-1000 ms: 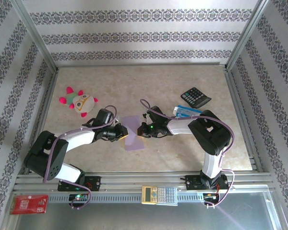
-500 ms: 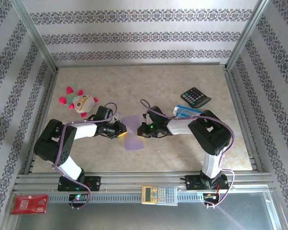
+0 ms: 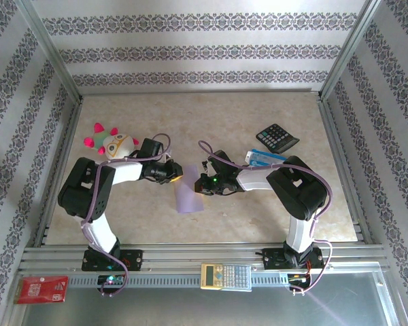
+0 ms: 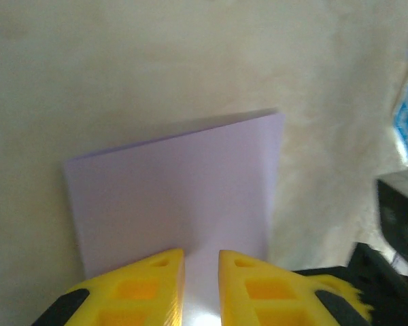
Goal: Fold a paper plane with a square sheet of paper (pick it up from the middle)
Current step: First fold in half a square sheet of paper at the center of the table.
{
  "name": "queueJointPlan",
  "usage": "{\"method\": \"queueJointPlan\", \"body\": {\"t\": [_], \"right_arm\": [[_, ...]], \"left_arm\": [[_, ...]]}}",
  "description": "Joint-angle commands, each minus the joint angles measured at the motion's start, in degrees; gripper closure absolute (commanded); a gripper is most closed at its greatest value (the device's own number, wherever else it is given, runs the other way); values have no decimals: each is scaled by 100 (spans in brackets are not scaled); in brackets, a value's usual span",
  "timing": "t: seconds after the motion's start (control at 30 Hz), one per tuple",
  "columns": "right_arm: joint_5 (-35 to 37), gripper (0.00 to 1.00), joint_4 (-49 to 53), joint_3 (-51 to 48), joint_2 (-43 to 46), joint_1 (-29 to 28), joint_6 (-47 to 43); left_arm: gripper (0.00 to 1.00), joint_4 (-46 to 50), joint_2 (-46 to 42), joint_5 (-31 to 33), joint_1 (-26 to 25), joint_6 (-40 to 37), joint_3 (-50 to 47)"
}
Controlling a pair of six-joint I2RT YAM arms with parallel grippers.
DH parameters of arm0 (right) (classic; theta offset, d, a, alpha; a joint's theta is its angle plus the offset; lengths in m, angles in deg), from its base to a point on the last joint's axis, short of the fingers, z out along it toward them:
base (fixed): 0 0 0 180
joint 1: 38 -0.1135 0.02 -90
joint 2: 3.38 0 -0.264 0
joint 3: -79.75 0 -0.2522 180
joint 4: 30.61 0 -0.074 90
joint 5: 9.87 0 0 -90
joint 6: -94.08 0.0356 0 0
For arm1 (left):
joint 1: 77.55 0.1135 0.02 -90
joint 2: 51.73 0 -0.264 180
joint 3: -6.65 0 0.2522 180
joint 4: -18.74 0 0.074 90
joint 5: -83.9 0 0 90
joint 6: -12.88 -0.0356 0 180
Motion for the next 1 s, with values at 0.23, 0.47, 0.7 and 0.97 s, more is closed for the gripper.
{"method": "queueJointPlan", "body": {"t": [0.23,0.47,0.7,0.97], "right_arm": [[863,100,1250,-359,-339,38,-156],[897,100,1220,-391,-314,40,-108],[911,100,1242,-373,-292,46,-122],[917,100,1190,-413,-288,41,-86]], "left_arm": [[73,76,-184,-131,424,-186,-69],[71,-247,-1367,-20,-153,764,-862],[82,-449,-1635,341,-827,1442,-1364],[86,-445,-1742,396,-905,1597,-1707]]}}
